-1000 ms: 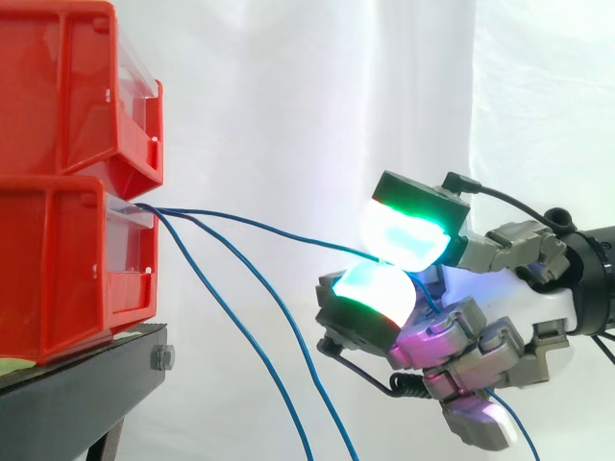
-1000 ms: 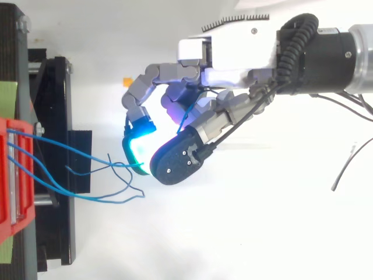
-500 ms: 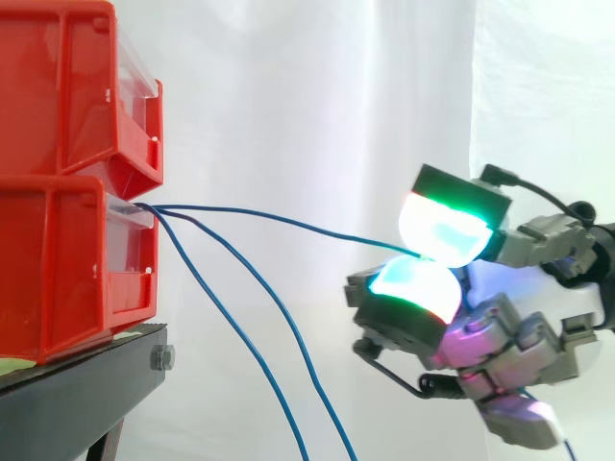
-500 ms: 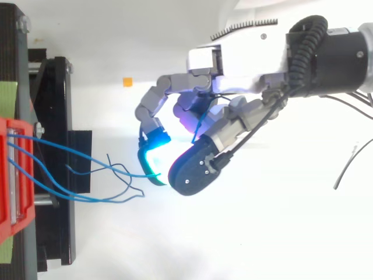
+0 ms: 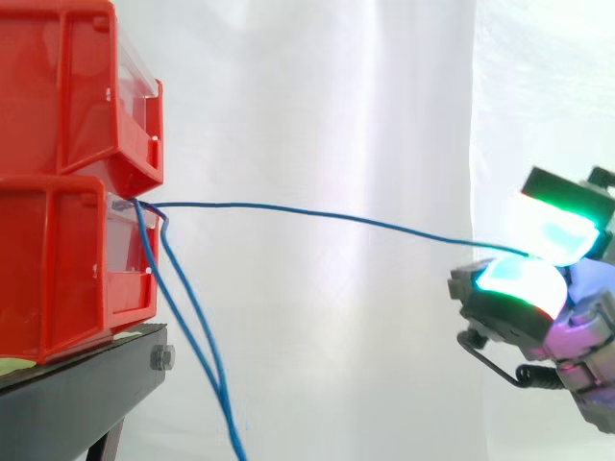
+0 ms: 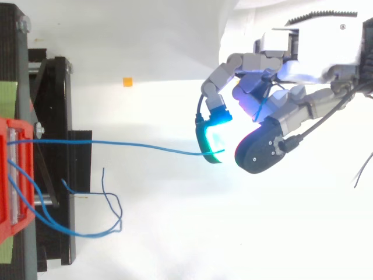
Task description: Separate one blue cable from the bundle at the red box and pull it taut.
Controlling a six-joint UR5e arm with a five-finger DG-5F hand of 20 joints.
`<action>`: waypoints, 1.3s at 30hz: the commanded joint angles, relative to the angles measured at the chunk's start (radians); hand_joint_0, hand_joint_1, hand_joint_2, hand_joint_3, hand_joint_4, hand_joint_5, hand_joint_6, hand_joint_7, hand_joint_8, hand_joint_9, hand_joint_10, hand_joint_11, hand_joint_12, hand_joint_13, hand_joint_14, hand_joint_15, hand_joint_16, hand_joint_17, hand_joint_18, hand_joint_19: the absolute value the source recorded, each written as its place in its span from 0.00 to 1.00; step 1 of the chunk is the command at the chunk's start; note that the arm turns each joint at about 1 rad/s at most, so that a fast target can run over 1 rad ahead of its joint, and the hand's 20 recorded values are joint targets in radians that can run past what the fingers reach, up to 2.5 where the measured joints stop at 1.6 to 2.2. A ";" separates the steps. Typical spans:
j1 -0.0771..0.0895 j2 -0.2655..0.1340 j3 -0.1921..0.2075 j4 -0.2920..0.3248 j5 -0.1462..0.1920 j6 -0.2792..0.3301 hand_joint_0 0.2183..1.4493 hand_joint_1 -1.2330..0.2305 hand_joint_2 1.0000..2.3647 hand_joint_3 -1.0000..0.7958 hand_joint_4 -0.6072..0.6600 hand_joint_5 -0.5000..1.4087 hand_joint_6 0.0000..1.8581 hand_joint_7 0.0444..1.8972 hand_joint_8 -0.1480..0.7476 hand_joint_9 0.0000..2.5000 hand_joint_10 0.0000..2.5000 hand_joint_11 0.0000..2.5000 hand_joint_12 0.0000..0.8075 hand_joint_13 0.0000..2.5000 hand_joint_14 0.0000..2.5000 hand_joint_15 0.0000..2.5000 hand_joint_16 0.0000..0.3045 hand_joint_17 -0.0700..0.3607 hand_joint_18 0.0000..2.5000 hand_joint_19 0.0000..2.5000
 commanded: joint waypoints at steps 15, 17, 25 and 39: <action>0.007 0.003 -0.009 0.005 0.006 -0.029 0.55 0.28 0.01 0.35 0.27 0.17 0.52 0.73 0.53 0.31 1.00 0.66 0.54 0.46 1.00 0.55 0.16 0.41 0.51 0.20; 0.007 0.002 -0.009 0.005 0.008 -0.029 0.55 0.28 0.01 0.35 0.26 0.17 0.52 0.73 0.53 0.31 1.00 0.67 0.55 0.46 1.00 0.56 0.16 0.41 0.51 0.20; 0.007 0.002 -0.009 0.007 0.008 -0.029 0.55 0.28 0.01 0.35 0.27 0.17 0.52 0.73 0.52 0.32 1.00 0.67 0.54 0.46 1.00 0.55 0.16 0.41 0.51 0.20; 0.006 0.002 -0.009 0.007 0.008 -0.029 0.55 0.28 0.01 0.35 0.27 0.17 0.52 0.73 0.52 0.32 1.00 0.67 0.53 0.46 1.00 0.56 0.16 0.42 0.51 0.21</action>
